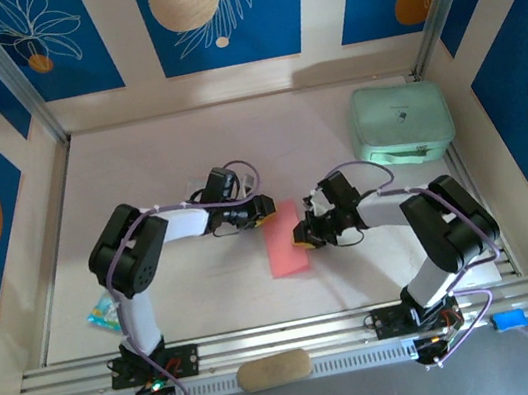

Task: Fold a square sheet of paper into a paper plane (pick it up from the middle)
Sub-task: Fold the triangle a second time at the center of the table.

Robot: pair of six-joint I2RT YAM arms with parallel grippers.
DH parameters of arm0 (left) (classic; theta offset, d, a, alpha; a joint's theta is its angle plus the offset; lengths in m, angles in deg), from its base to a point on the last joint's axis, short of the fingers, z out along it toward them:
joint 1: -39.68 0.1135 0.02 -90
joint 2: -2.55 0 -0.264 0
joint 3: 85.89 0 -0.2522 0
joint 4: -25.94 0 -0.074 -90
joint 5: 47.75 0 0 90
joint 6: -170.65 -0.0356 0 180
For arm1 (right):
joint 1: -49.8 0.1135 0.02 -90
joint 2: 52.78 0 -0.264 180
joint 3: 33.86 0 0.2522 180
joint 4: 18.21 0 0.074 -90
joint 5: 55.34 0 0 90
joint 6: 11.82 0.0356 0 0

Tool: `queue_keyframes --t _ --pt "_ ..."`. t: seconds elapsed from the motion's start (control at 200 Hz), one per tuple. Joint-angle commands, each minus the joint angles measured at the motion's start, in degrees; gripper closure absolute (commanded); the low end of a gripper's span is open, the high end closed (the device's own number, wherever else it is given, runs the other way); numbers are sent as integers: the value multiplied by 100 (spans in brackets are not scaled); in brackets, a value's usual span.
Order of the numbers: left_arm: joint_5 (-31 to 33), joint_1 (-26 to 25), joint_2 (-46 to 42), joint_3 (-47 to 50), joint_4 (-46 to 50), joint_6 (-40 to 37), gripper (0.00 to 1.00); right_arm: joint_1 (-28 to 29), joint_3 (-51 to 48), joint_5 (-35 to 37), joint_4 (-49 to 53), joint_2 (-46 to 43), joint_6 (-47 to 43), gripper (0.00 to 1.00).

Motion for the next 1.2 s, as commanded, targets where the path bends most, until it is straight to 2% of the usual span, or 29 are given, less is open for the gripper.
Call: queue_keyframes --t 0.0,0.115,0.23,0.465,0.545,0.625,0.765,0.85,1.0,1.195 --pt "277 -47 -587 127 204 -216 65 130 18 461 98 -10 569 89" --pt "682 -47 -1007 279 604 -460 65 359 146 1172 477 -159 1091 90" --pt "964 -46 -1334 440 839 -594 65 517 125 1579 518 -254 1531 89" --pt "1272 -257 -1928 714 998 -1133 70 278 -136 1069 -209 -316 1864 90" --pt "1346 -356 -2092 806 971 -1268 72 237 -43 784 -304 -288 1733 85" --pt "1523 -510 -2309 948 936 -1476 73 224 73 812 -82 -328 1529 82" --pt "1984 -976 -2800 1444 529 -2110 75 28 329 397 215 -180 975 78" --pt "2189 -1337 -3097 1846 -32 -2534 75 -93 442 248 374 -40 731 83" --pt "2745 -2129 -3221 2106 -355 -3192 69 -248 581 94 485 117 535 83" --pt "4356 -3405 -2609 1608 154 -4294 54 -291 699 -35 525 186 548 89"
